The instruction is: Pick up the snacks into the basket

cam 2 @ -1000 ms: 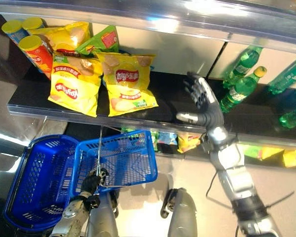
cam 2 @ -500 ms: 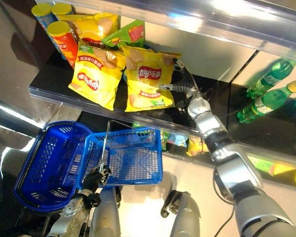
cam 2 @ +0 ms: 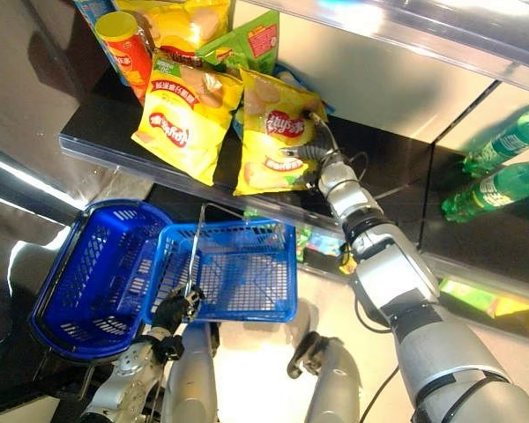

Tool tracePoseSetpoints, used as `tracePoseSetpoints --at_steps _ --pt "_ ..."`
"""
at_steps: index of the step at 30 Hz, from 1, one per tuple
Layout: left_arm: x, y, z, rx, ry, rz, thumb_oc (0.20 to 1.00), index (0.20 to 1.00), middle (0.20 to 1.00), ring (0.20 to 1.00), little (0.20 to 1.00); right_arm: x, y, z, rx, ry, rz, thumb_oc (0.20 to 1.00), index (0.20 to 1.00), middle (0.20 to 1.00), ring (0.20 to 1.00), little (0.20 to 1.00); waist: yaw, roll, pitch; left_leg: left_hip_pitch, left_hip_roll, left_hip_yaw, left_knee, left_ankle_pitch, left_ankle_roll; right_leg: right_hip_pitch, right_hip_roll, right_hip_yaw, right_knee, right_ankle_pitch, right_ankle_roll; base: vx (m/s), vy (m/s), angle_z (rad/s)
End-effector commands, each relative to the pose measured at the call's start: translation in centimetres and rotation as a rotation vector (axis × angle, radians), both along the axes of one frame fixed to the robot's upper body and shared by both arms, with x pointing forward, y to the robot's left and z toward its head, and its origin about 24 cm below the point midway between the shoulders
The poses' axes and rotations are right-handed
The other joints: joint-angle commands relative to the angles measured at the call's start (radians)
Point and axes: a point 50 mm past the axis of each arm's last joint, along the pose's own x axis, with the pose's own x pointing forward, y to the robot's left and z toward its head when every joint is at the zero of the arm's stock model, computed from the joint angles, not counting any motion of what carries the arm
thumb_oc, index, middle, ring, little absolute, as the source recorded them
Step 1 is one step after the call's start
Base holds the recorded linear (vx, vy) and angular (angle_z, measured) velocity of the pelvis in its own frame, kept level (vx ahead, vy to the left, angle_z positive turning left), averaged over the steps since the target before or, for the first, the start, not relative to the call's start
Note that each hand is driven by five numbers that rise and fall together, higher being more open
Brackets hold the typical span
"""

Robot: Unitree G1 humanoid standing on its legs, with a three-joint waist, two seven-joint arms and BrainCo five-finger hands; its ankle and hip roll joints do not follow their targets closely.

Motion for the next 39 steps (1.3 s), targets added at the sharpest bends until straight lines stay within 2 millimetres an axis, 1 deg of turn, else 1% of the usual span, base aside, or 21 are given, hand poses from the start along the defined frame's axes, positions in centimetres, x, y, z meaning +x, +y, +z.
tracePoseSetpoints --at_steps 1,3,6,8,10,11,15,16,20,23,26,27,29,32,33,34,35,36,37,38,39 --pt "1.9 -1.4 4.0 -0.110 -0.198 -0.019 0.200 0.200 0.200 0.200 0.200 0.1 1.4 -0.2 -0.141 0.040 0.023 1.000 1.000 1.000 1.000 1.000 0.036 0.002 0.014 -0.013 -0.070 0.076 0.025 -0.042 0.111 -0.017 0.007 0.007 -0.035 0.100 0.072 0.00 0.000 0.00" --pt "2.0 -1.4 4.1 -0.109 -0.200 -0.020 0.200 0.200 0.200 0.200 0.200 0.1 1.5 -0.3 -0.161 0.044 0.025 1.000 1.000 1.000 1.000 1.000 0.036 0.003 0.014 -0.015 -0.072 0.076 0.025 -0.041 0.113 -0.019 0.006 0.007 -0.032 0.099 0.071 0.00 0.000 0.00" --pt "2.0 -1.4 4.0 -0.107 -0.198 -0.020 0.200 0.200 0.200 0.200 0.200 0.1 1.9 -0.3 -0.276 0.036 0.027 1.000 1.000 1.000 1.000 1.000 0.037 0.007 0.011 -0.022 -0.075 0.075 0.025 -0.039 0.117 -0.026 0.004 0.009 -0.028 0.096 0.071 0.00 0.000 0.00" --pt "1.9 -1.4 4.0 -0.103 -0.197 -0.023 0.200 0.200 0.200 0.200 0.200 0.2 2.4 -0.1 -0.395 0.014 0.030 1.000 1.000 1.000 1.000 1.000 0.039 0.012 0.005 -0.024 -0.080 0.073 0.020 -0.035 0.118 -0.031 0.002 0.009 -0.026 0.094 0.072 0.00 0.012 0.02" --pt "2.0 -1.4 4.2 -0.102 -0.201 -0.021 0.200 0.200 0.200 0.200 0.200 0.1 2.9 0.2 -0.414 -0.006 0.037 1.000 1.000 1.000 1.000 1.000 0.038 0.013 0.004 -0.025 -0.081 0.073 0.019 -0.034 0.119 -0.035 0.003 0.011 -0.025 0.095 0.072 0.00 0.012 0.04" --pt "2.1 -1.5 4.2 -0.098 -0.200 -0.020 0.200 0.200 0.200 0.200 0.200 0.1 3.4 0.4 -0.444 -0.032 0.037 0.200 0.200 0.200 0.200 0.200 0.037 0.014 0.002 -0.027 -0.082 0.072 0.018 -0.033 0.119 -0.037 0.003 0.014 -0.025 0.095 0.071 -0.01 0.006 0.03" --pt "2.4 -1.5 4.3 -0.096 -0.203 -0.010 0.200 0.200 0.200 0.200 0.200 0.0 3.7 0.7 -0.432 -0.070 0.028 0.200 0.200 0.200 0.200 0.200 0.033 0.016 -0.003 -0.027 -0.084 0.071 0.014 -0.033 0.120 -0.039 0.001 0.015 -0.025 0.097 0.074 0.00 0.000 0.00" --pt "2.5 -1.4 4.4 -0.096 -0.210 0.000 0.200 0.200 0.200 0.200 0.200 -0.1 4.0 1.3 -0.428 -0.115 0.028 0.200 0.200 0.200 0.200 0.200 0.029 0.016 -0.004 -0.027 -0.083 0.069 0.013 -0.033 0.121 -0.042 0.001 0.017 -0.024 0.098 0.074 0.00 0.000 0.00" --pt "2.7 -1.4 4.7 -0.095 -0.225 0.012 0.200 0.200 0.200 0.200 0.200 -0.2 3.9 1.9 -0.422 -0.165 0.024 0.200 0.200 0.200 0.200 0.200 0.024 0.016 -0.005 -0.024 -0.080 0.072 0.013 -0.035 0.121 -0.041 0.002 0.019 -0.026 0.101 0.077 0.00 0.000 0.00" --pt "2.9 -1.2 5.1 -0.100 -0.247 0.033 0.200 0.200 0.200 0.200 0.200 -0.3 2.7 2.6 -0.384 -0.221 -0.006 0.200 0.200 0.200 0.200 0.200 0.020 0.014 -0.006 -0.016 -0.078 0.073 0.013 -0.037 0.122 -0.034 0.002 0.020 -0.027 0.103 0.080 0.00 0.000 0.00" --pt "3.1 -0.9 5.7 -0.117 -0.281 0.061 0.200 0.200 0.200 0.200 0.200 -0.8 1.4 4.2 -0.344 -0.315 -0.026 0.200 0.200 0.200 0.200 0.200 0.007 0.010 -0.005 -0.004 -0.071 0.077 0.019 -0.045 0.122 -0.029 0.001 0.028 -0.025 0.104 0.081 0.00 0.000 0.00" --pt "3.1 -0.9 5.7 -0.117 -0.280 0.060 0.200 0.200 0.200 0.200 0.200 -0.8 1.4 4.1 -0.344 -0.314 -0.027 0.200 0.200 0.200 0.200 0.200 0.008 0.010 -0.005 -0.003 -0.071 0.078 0.019 -0.045 0.122 -0.029 0.002 0.028 -0.025 0.103 0.081 0.00 0.000 0.00" --pt "3.2 -0.8 6.0 -0.135 -0.292 0.076 0.200 0.200 0.200 0.200 0.200 -1.3 0.2 4.8 -0.316 -0.371 -0.046 0.200 0.200 0.200 0.200 0.200 0.000 0.006 -0.006 0.010 -0.065 0.084 0.022 -0.052 0.122 -0.021 0.001 0.032 -0.024 0.103 0.083 0.00 0.000 0.00" --pt "3.4 -0.7 6.4 -0.149 -0.317 0.087 0.200 0.200 0.200 0.200 0.200 -2.5 -1.7 5.1 -0.303 -0.450 -0.072 0.200 0.200 0.200 0.200 0.200 -0.013 0.004 -0.007 0.026 -0.059 0.090 0.029 -0.061 0.123 -0.014 -0.002 0.039 -0.018 0.100 0.088 -0.02 0.006 0.00" --pt "3.5 -0.7 6.5 -0.152 -0.321 0.089 0.200 0.200 0.200 0.200 0.200 -2.9 -2.3 4.9 -0.287 -0.469 -0.083 0.200 0.200 0.200 0.200 0.200 -0.016 0.004 -0.007 0.025 -0.059 0.100 0.016 -0.035 0.136 -0.014 -0.006 0.027 -0.032 0.121 0.072 -0.04 0.018 -0.02" --pt "3.5 -0.7 6.5 -0.157 -0.323 0.097 0.200 0.200 0.200 0.200 0.200 -3.5 -2.8 5.1 -0.265 -0.502 -0.088 0.200 0.200 0.200 0.200 0.200 -0.021 0.003 -0.008 0.032 -0.057 0.103 0.016 -0.037 0.136 -0.009 -0.007 0.029 -0.032 0.121 0.074 0.00 0.000 0.00" --pt "3.4 -0.7 6.4 -0.157 -0.320 0.097 0.200 0.200 0.200 0.200 0.200 -3.6 -2.9 5.0 -0.265 -0.499 -0.088 0.200 0.200 0.200 0.200 0.200 -0.019 0.003 -0.010 0.041 -0.057 0.093 0.025 -0.062 0.124 -0.003 -0.003 0.042 -0.021 0.101 0.090 0.03 0.005 -0.05" --pt "3.5 -0.7 6.6 -0.164 -0.333 0.104 0.200 0.200 0.200 0.200 0.200 -5.0 -3.8 4.7 -0.240 -0.557 -0.095 0.200 0.200 0.200 0.200 0.200 -0.029 0.000 -0.010 0.045 -0.055 0.106 0.013 -0.039 0.136 0.002 -0.007 0.033 -0.037 0.122 0.077 0.02 -0.001 -0.05" --pt "3.4 -0.7 6.6 -0.164 -0.331 0.103 0.200 0.200 0.200 0.200 0.200 -5.0 -3.9 4.6 -0.240 -0.555 -0.097 0.200 0.200 0.200 0.200 0.200 -0.028 0.000 -0.011 0.047 -0.056 0.106 0.013 -0.039 0.136 0.002 -0.007 0.033 -0.037 0.122 0.078 -0.03 0.004 -0.06" --pt "3.3 -0.8 6.7 -0.177 -0.344 0.106 0.200 0.200 0.200 0.200 0.200 -6.7 -5.1 4.0 -0.212 -0.605 -0.110 0.200 0.200 0.200 0.200 0.200 -0.036 -0.001 -0.011 0.056 -0.057 0.108 0.010 -0.041 0.138 0.010 -0.010 0.033 -0.037 0.122 0.082 0.03 -0.003 -0.07" --pt "3.2 -0.7 6.7 -0.179 -0.348 0.108 0.200 0.200 0.200 0.200 0.200 -7.6 -5.6 3.8 -0.207 -0.633 -0.111 0.200 0.200 0.200 0.200 0.200 -0.040 -0.003 -0.011 0.061 -0.057 0.109 0.008 -0.041 0.137 0.014 -0.011 0.033 -0.038 0.121 0.084 0.04 -0.001 -0.08"
